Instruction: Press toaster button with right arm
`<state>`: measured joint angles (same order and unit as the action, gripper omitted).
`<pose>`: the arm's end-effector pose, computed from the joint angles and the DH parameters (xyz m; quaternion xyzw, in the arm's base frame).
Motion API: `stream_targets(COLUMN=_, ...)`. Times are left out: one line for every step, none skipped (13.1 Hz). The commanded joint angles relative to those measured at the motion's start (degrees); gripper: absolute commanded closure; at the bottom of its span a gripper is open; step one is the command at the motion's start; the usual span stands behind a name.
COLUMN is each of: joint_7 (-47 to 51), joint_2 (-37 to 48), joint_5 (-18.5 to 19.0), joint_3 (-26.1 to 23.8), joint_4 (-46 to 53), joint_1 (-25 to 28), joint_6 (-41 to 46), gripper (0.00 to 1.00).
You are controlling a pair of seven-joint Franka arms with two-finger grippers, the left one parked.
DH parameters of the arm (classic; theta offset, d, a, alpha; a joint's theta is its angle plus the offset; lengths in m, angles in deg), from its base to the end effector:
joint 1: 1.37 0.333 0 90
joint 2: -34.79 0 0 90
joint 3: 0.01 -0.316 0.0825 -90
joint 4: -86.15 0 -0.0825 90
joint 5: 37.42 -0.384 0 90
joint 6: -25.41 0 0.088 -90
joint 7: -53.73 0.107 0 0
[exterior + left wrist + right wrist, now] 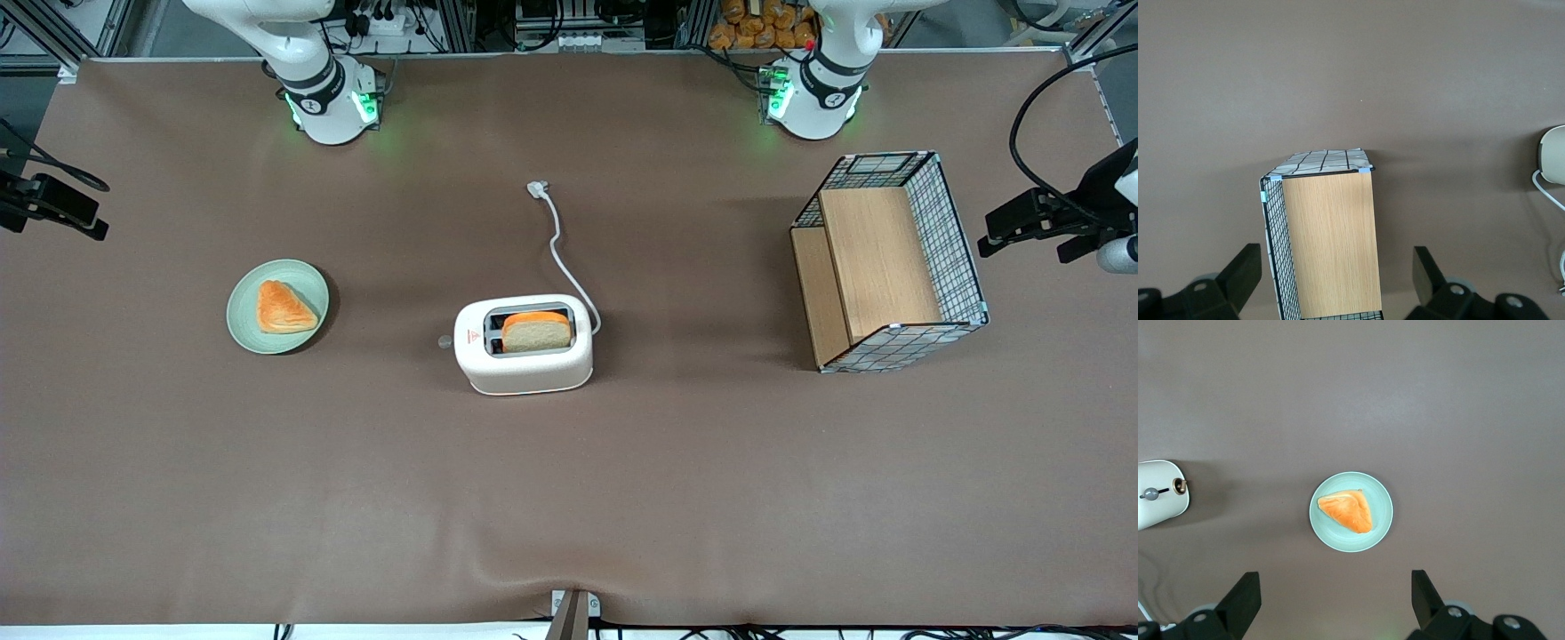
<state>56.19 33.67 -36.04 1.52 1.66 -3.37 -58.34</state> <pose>0.5485 -0.0365 0.6492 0.9984 -0.0534 -0.0163 0.0121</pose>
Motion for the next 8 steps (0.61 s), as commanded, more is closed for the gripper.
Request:
stream_targets(joint_7=-0.52, joint_2=-0.21, joint_5=0.2, joint_3=-0.12, joint_4=0.37, joint_1=-0.55, joint_6=0.61, gripper=0.0)
stream_targets(joint_7=-0.52, joint_2=-0.12, joint_5=0.11, joint_3=-0.12, joint_4=0.37, joint_1=-0.55, joint_6=0.69, gripper=0.0)
stream_targets(joint_7=-0.44, joint_2=0.06, joint_5=-0.06, joint_3=-0.12, joint_4=0.19, joint_1=-0.47, joint_6=0.69, gripper=0.0)
stream_targets(joint_7=-0.35, joint_2=0.06, joint_5=-0.06, joint_3=-0.12, joint_4=0.19, joint_1=-0.47, joint_6=0.61, gripper=0.0)
stream_targets(joint_7=-0.35, joint_2=0.06, joint_5=-0.06, joint_3=-0.12, joint_4=0.19, joint_1=-0.47, joint_6=0.61, gripper=0.0)
stream_targets(joint_7=-0.35, joint_2=0.06, joint_5=-0.06, joint_3=-0.12, joint_4=0.19, joint_1=-0.47, joint_6=0.69, gripper=0.0)
stream_targets(joint_7=-0.35, joint_2=0.06, joint_5=-0.06, joint_3=-0.12, joint_4=0.19, joint_1=-0.38, joint_6=0.69, gripper=0.0)
stream_targets(joint_7=-0.35, joint_2=0.14, joint_5=-0.06, joint_3=-0.12, joint_4=0.19, joint_1=-0.38, joint_6=0.69, gripper=0.0)
